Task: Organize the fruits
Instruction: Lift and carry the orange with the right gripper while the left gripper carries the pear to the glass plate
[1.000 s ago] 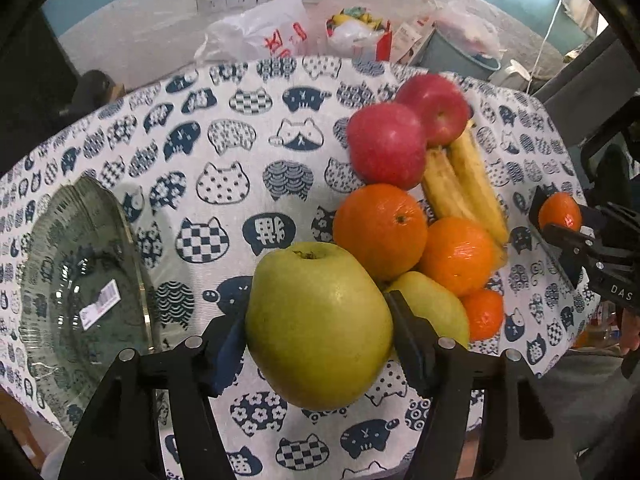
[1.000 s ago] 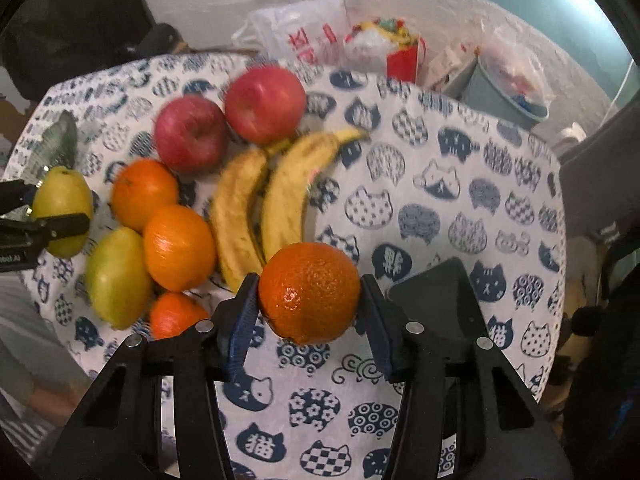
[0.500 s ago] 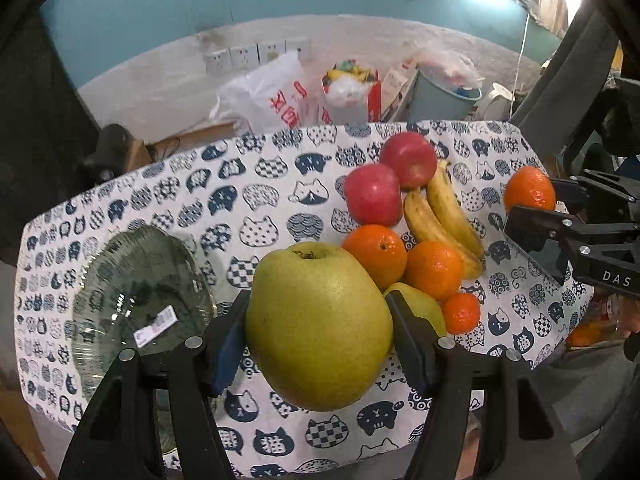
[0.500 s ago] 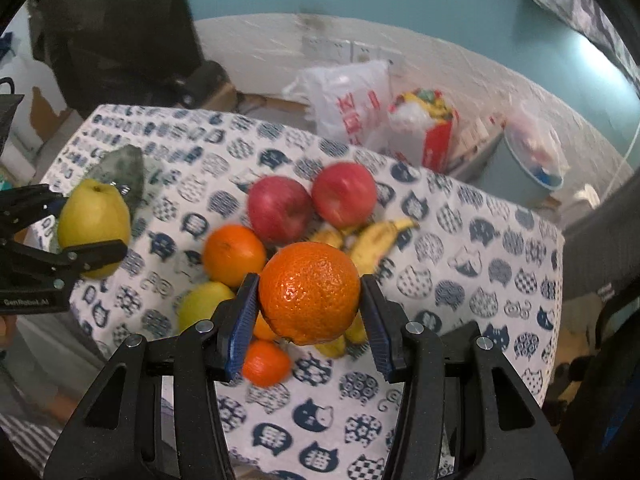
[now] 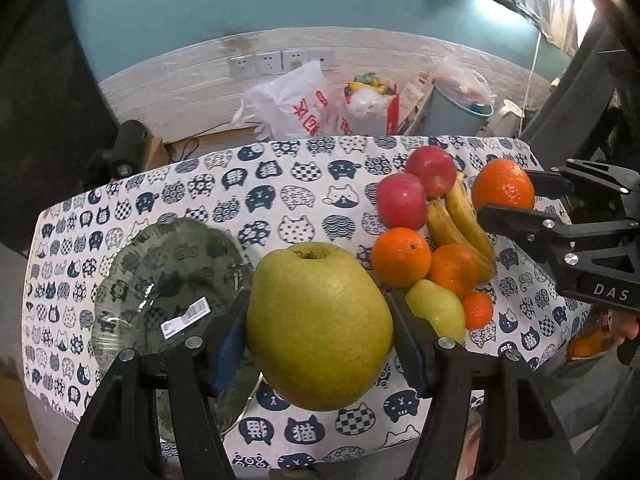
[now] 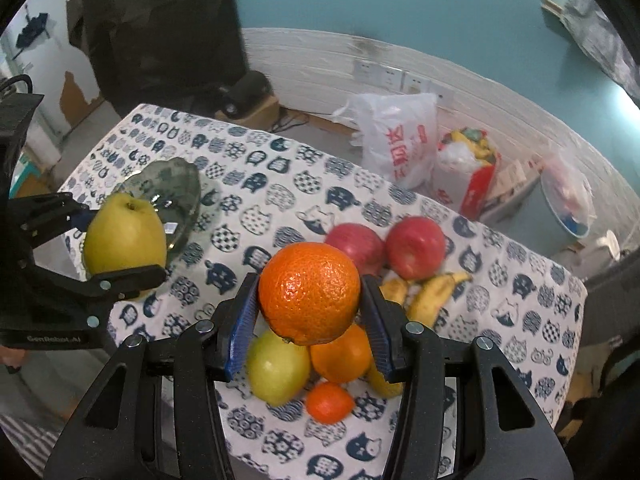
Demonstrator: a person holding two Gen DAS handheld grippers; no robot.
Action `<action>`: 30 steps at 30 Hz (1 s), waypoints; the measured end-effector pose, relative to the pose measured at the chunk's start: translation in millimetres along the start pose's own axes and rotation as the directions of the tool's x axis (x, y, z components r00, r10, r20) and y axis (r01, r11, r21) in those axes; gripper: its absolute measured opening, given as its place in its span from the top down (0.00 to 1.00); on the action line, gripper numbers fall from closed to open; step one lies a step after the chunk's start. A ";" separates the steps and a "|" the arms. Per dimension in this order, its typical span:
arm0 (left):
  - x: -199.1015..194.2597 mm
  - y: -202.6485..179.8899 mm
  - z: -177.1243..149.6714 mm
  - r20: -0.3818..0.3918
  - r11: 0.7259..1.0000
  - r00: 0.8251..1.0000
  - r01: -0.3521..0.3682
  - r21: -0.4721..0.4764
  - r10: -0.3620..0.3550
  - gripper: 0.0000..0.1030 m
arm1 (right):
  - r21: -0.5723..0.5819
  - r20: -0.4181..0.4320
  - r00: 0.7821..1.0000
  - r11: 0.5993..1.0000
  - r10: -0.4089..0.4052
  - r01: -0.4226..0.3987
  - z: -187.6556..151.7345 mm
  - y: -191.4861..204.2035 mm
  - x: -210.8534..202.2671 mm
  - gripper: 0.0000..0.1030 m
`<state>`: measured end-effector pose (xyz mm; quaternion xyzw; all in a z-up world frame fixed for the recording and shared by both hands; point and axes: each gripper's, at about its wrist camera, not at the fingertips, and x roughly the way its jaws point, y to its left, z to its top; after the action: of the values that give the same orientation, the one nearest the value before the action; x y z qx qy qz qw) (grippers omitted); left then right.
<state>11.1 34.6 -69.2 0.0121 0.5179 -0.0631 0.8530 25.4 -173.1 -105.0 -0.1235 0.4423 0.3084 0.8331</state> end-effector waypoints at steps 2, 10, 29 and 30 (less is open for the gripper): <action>-1.3 6.3 -1.8 0.002 1.000 1.000 -0.001 -0.012 0.001 0.35 | -0.012 0.000 1.000 1.000 0.010 -0.010 5.8 7.7 3.6 0.53; -4.2 38.0 -9.5 0.000 0.997 1.000 -0.006 -0.081 0.006 0.35 | -0.061 -0.013 0.999 0.997 0.046 -0.047 26.5 39.7 21.1 0.53; 10.3 122.0 -50.5 -0.071 0.969 0.996 -0.068 -0.238 0.053 0.35 | -0.133 -0.141 0.976 0.974 0.163 -0.182 60.9 130.2 94.8 0.53; 11.6 125.9 -53.4 -0.076 0.967 0.995 -0.074 -0.242 0.057 0.35 | -0.142 -0.153 0.975 0.972 0.163 -0.185 61.0 135.5 99.9 0.53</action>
<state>-15.6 162.9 -109.8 -0.0739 0.5498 0.0298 0.8315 23.0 2.1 -141.9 -0.1699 0.4836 0.4044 0.7575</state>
